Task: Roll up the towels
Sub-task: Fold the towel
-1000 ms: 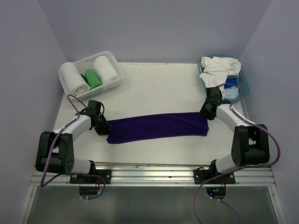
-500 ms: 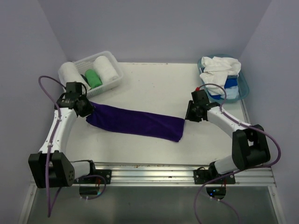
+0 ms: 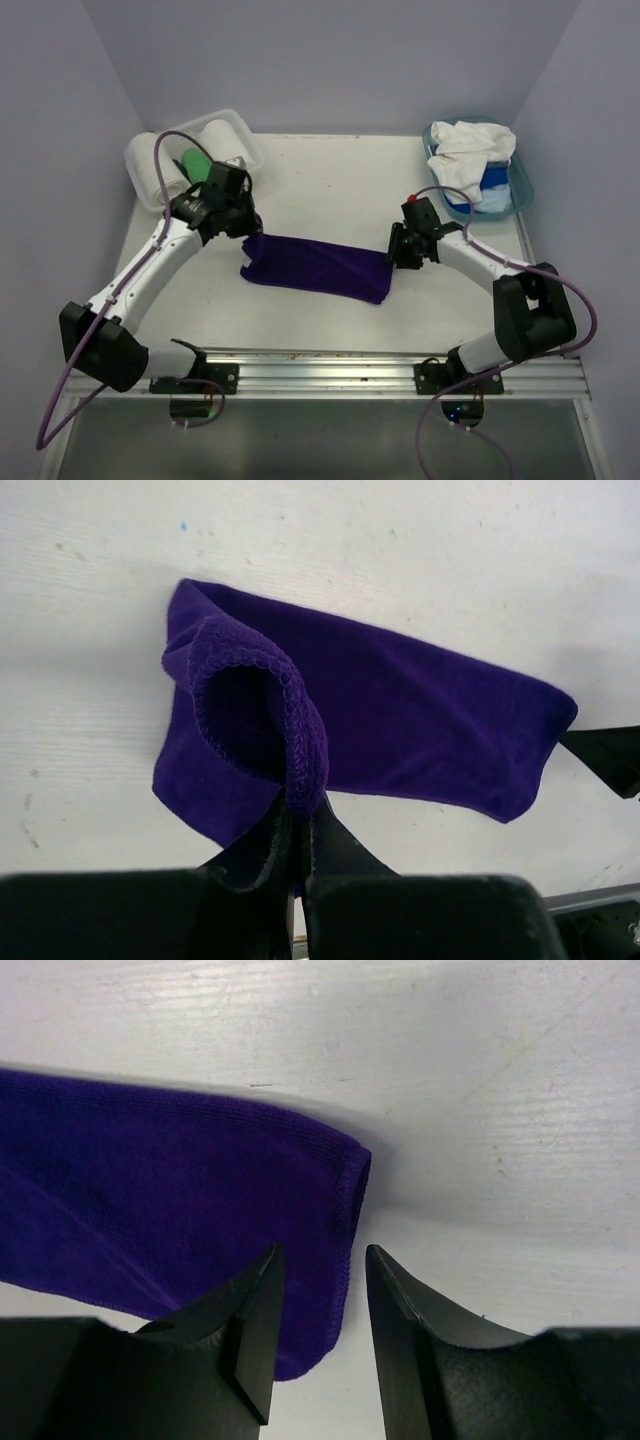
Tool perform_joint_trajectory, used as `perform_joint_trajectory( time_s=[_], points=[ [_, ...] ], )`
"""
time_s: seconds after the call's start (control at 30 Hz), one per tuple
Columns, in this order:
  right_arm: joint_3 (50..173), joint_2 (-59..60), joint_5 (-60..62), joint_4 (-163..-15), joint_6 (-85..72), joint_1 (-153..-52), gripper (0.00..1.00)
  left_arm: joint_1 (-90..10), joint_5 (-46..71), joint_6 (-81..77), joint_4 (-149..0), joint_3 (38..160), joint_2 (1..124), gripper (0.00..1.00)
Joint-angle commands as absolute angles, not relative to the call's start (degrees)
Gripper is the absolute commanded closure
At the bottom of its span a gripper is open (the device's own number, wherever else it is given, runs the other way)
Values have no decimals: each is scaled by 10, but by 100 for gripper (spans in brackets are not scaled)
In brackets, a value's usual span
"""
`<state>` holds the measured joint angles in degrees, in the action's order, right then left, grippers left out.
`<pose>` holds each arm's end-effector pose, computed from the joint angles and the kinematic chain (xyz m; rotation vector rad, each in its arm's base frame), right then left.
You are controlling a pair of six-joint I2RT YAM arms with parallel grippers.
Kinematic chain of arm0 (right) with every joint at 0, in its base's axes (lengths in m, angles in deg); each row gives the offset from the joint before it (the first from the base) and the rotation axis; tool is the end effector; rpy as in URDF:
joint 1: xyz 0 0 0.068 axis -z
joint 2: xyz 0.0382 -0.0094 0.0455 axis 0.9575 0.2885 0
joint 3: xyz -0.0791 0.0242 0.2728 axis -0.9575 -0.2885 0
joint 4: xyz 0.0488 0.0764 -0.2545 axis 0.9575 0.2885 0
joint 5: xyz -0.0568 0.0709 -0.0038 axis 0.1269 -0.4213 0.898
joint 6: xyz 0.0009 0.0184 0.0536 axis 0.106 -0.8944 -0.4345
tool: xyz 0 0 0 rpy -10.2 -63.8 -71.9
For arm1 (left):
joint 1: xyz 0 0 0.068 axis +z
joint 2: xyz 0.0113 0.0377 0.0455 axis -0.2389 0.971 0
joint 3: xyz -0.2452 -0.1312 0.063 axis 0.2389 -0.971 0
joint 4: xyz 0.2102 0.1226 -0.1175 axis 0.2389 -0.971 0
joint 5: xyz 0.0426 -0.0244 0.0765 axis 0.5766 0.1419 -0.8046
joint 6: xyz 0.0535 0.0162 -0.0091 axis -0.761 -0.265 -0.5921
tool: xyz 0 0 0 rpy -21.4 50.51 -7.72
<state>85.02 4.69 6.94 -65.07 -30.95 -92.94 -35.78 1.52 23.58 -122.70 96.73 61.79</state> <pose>0.2754 0.1001 0.1891 0.2633 2.6618 0.3459 0.2583 -0.1020 0.3294 -0.3519 2.4801 -0.3798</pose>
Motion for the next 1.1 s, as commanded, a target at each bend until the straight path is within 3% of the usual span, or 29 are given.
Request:
perform_joint_trajectory(
  time_s=[0.0,0.23,0.43,0.7,1.07],
  points=[
    [836,34,82,-642,-313,-927,57,-426,-16,284,-1213,1010,661,100],
    [815,39,87,-652,-328,-926,61,-562,-29,306,-1197,1098,767,100],
    [802,59,79,-678,-326,-926,65,-623,0,303,-1167,1153,857,100],
    [795,98,61,-712,-332,-925,85,-646,54,300,-1137,1207,957,100],
    [787,113,63,-716,-332,-924,85,-658,106,295,-1130,1261,1032,100]
  ],
)
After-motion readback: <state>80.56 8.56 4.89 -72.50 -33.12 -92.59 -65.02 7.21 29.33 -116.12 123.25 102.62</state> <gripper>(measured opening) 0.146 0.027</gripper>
